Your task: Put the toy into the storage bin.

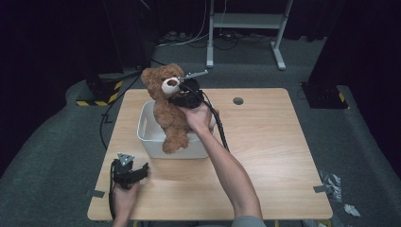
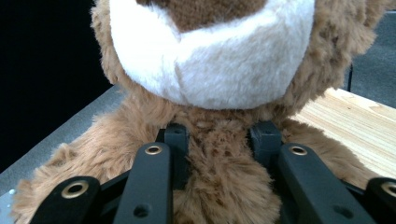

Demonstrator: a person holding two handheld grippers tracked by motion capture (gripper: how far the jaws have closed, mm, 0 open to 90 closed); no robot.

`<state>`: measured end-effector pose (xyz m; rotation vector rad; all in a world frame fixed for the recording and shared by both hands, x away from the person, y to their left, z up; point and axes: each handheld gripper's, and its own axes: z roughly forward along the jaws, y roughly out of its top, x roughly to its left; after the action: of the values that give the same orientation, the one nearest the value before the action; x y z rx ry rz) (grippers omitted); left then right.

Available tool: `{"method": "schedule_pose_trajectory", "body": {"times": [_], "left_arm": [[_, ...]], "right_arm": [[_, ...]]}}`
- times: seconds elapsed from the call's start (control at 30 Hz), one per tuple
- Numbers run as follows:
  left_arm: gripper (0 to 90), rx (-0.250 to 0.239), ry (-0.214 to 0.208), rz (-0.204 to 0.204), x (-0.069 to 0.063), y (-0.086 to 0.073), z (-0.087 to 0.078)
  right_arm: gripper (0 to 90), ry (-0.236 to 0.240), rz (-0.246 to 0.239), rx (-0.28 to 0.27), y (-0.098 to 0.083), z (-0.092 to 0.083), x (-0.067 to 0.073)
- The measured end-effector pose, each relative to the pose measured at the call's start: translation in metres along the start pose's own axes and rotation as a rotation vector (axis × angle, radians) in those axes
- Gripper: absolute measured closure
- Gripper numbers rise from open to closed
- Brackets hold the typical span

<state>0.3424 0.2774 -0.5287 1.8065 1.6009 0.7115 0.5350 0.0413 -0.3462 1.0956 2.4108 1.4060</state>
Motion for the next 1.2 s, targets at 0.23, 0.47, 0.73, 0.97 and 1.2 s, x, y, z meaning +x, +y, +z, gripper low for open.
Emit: {"method": "schedule_pose_trajectory", "body": {"times": [0.23,0.47,0.73,0.97,1.2], "left_arm": [[24.5,0.000,0.000,0.000,0.000,0.000,0.000],[24.5,0.000,0.000,0.000,0.000,0.000,0.000],[24.5,0.001,0.000,0.000,0.000,0.000,0.000],[24.4,-0.001,0.000,0.000,0.000,0.000,0.000],[24.4,-0.001,0.000,0.002,0.000,0.000,0.000]], "right_arm": [[66.7,-0.004,-0.012,0.015,-0.001,0.003,0.002],[64.9,-0.007,-0.006,0.053,-0.002,0.008,0.001],[63.9,-0.011,-0.017,0.068,-0.003,0.010,0.000],[62.2,-0.012,-0.003,0.080,-0.004,0.011,0.000],[58.9,-0.021,0.002,0.093,-0.005,0.010,0.000]]}}
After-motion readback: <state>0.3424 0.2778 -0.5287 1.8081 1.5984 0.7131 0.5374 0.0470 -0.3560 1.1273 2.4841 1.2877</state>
